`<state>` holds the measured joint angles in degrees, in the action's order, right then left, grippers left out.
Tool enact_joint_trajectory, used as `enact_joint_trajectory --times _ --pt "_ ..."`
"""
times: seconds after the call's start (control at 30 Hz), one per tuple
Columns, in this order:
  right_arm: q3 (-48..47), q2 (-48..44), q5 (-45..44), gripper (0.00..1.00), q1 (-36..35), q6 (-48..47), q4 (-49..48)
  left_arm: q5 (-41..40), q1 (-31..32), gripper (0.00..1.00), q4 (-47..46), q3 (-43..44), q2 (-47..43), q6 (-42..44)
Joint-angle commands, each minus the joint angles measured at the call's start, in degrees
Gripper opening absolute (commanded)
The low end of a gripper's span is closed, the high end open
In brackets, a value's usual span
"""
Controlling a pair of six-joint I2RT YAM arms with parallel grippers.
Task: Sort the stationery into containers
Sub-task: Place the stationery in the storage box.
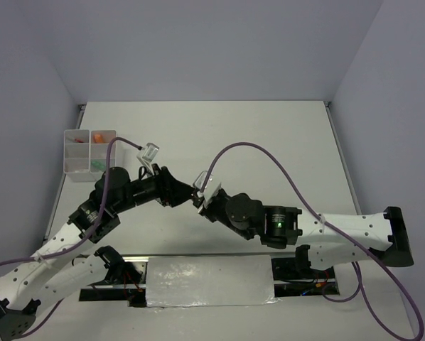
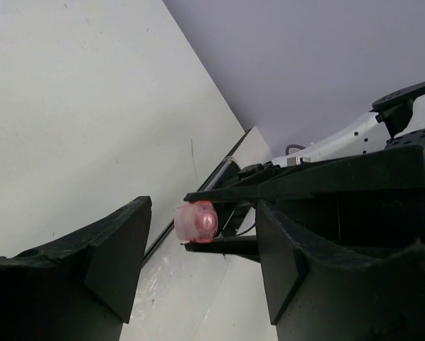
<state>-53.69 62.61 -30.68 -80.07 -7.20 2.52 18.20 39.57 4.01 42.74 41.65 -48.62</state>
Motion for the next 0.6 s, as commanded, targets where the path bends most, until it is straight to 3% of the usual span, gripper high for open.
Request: enact_joint_trajectory --times 0.0,0.1,0.2,0.23,0.4,0.57 --pt "-3.0 0.9 -2.8 0.0 -1.4 -1.7 -1.8 0.7 0.2 0.72 -3.6 -0.4 0.9 -0.9" --pt "-3.3 1.3 -3.2 0.0 -1.5 -1.8 -1.9 0.6 0.2 0.68 -3.6 -0.4 1.2 -0.6" --pt "-3.7 1.9 -3.4 0.0 -1.5 -1.6 -1.4 0.3 0.2 0.55 -3.3 -0.3 0.9 -0.3" --pt "-3.9 2.4 -4.9 0.0 -1.5 -1.5 -1.1 0.3 0.2 0.46 -3.1 -0.1 0.9 -0.2" --pt "-4.4 3.3 -5.2 0.0 -1.5 -0.9 -0.5 -0.4 0.2 0.36 -2.3 -0.1 0.5 0.3" --pt "-4.7 3.3 -5.8 0.0 -1.4 -0.8 -0.5 0.3 0.2 0.16 -2.3 0.2 0.5 0.7"
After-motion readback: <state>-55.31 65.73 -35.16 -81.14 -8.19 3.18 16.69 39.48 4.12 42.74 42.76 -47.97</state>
